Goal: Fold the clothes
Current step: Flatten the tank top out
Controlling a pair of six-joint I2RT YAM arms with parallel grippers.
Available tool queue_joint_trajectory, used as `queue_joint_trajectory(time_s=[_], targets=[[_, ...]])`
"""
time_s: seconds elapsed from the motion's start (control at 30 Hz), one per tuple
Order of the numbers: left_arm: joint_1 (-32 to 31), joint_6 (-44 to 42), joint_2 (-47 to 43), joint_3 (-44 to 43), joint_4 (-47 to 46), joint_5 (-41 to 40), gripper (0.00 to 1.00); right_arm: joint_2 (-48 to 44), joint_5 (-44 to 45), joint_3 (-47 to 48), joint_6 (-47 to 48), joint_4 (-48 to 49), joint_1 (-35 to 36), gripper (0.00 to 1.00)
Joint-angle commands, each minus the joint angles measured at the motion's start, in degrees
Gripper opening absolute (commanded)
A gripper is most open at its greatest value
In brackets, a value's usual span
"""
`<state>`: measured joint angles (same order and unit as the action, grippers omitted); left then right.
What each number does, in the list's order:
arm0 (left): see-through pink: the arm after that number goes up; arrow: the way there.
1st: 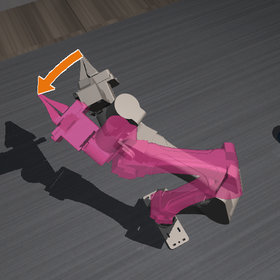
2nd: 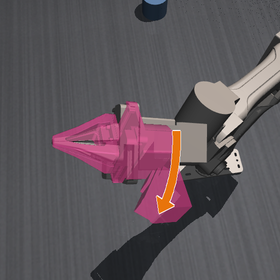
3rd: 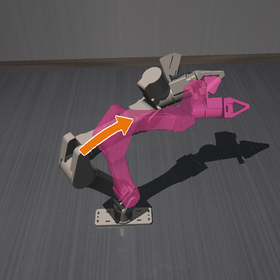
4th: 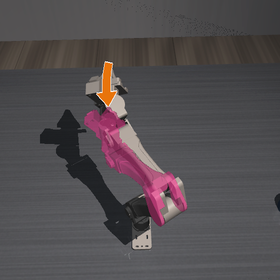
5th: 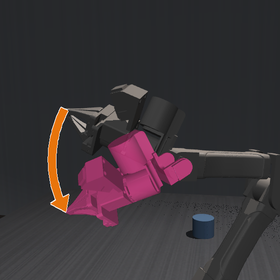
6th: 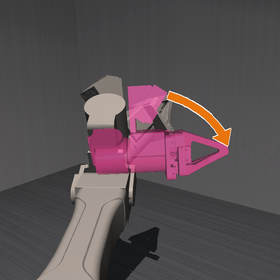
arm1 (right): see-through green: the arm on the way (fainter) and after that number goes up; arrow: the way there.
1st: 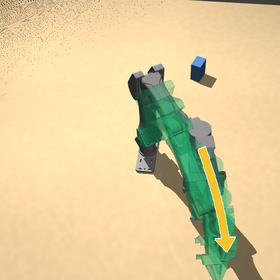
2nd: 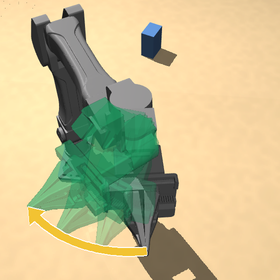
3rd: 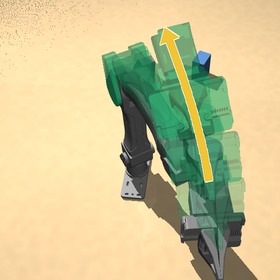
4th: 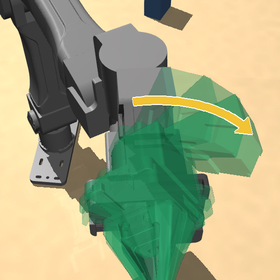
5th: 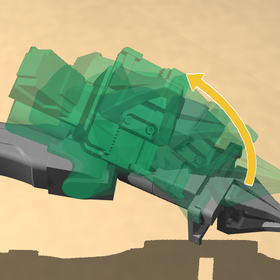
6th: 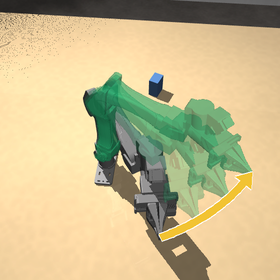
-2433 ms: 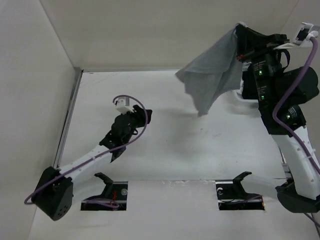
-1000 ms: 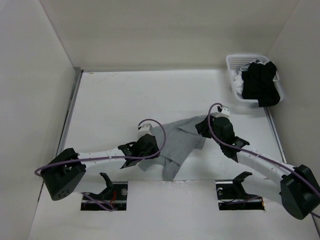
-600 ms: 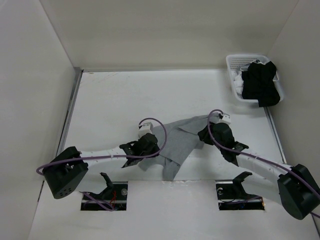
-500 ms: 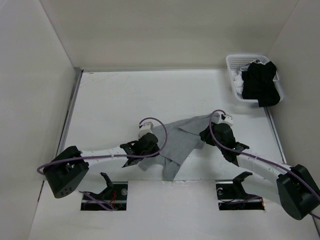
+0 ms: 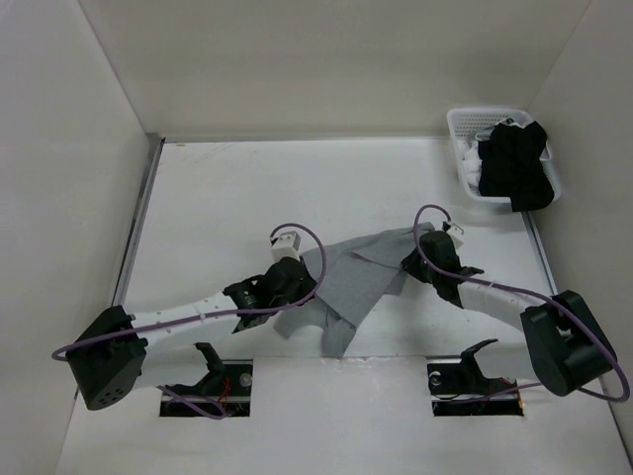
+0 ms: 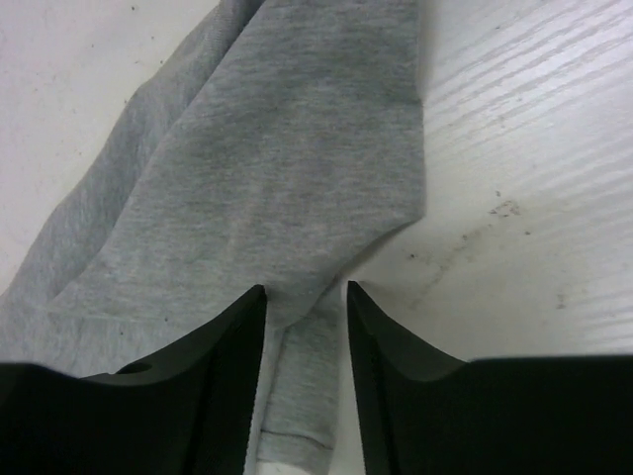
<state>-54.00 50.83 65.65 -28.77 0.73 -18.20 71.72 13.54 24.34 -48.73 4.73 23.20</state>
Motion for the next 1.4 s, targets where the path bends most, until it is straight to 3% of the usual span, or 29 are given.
queue_joint_trajectory(time_s=[0.0, 0.1, 0.17, 0.33, 0.43, 0.6, 0.67, 0.73, 0.8, 1.0, 1.07, 1.13, 1.2, 1.23, 1.37], targets=[[0.78, -2.92, -1.57, -2.95, -0.20, -0.79, 0.00, 3.15, -1.06, 4.22, -1.98, 3.87, -0.22, 0.33], [3.06, -6.43, -1.14, -6.02, -0.82, -1.05, 0.00, 6.32, -1.15, 6.59, -1.55, 7.03, -0.83, 0.07], [7.26, -9.50, 0.17, -9.88, -2.57, -1.49, 0.00, 5.98, -0.27, 9.22, 1.16, 9.32, -0.75, 0.00], [22.46, -12.42, 7.99, -25.68, -8.20, -1.58, 0.00, 2.11, -0.79, 27.73, 9.43, 4.34, -0.04, 0.00], [30.47, -14.26, 16.50, -44.73, -6.98, -3.24, 0.00, 3.33, -4.91, 44.42, 11.72, -2.16, -0.04, 0.00], [34.35, -22.51, 25.05, -77.61, 4.61, -4.21, 0.00, 3.78, -12.21, 69.76, 13.48, -12.19, -0.13, 0.00], [34.44, -25.76, 22.09, -80.56, 4.99, -6.23, 0.00, 1.50, -14.93, 72.51, 14.45, -13.34, 0.04, 0.01], [33.57, -28.14, 16.56, -74.97, 2.10, -8.51, 0.00, -2.27, -17.13, 69.11, 14.28, -13.08, 1.70, 0.02], [31.82, -28.85, 9.62, -64.10, -1.68, -11.41, 0.00, -6.05, -18.46, 62.10, 13.58, -12.47, 3.20, 0.02], [26.46, -27.37, -13.93, -23.23, -10.40, -23.36, 0.00, -20.47, -15.49, 20.29, 5.86, -3.87, 12.07, 0.02], [22.77, -24.83, -20.35, -11.19, -9.35, -27.66, 0.04, -21.28, -13.11, 8.06, 1.21, -1.49, 15.76, 0.02], [18.91, -20.62, -26.51, -1.24, -6.37, -30.75, 0.08, -19.53, -12.05, 2.23, -1.71, -1.22, 17.52, 0.03], [15.30, -15.43, -32.31, 4.58, -0.15, -32.07, 0.19, -18.55, -11.00, -1.38, -3.91, -2.00, 19.46, 0.07], [14.50, -13.67, -34.51, 5.74, 3.28, -32.16, 0.23, -18.38, -10.47, -2.53, -4.61, -2.53, 20.34, 0.15], [15.19, -8.13, -40.77, 6.10, 15.42, -31.03, 0.24, -20.38, -8.01, -3.86, -5.15, -7.97, 21.14, 0.35]])
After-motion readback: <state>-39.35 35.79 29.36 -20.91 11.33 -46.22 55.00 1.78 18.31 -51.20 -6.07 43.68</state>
